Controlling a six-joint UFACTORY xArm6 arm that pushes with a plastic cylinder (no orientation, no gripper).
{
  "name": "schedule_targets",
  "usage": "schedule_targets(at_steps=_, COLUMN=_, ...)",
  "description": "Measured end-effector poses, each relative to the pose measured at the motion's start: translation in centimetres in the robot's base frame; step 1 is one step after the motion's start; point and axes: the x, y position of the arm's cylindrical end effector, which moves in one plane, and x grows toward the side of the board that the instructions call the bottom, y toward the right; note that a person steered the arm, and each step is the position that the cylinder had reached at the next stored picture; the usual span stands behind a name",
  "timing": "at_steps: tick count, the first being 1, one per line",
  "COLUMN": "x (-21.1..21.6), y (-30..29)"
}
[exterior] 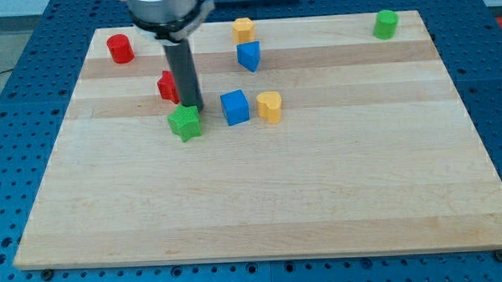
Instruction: Push the green star to the bottom left of the red star
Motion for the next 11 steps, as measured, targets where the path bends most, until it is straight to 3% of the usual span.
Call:
schedule_targets(at_steps=3, x=10.5, y=2.0)
schedule_targets(at_steps=4, x=11.4, y=-3.3)
schedule_targets(at_steps=7, x=6.2, y=-1.5)
schedule_targets(at_steps=8, x=6.2, y=-12.6)
schedule_targets(at_steps=11, x=6.0, y=-14.3)
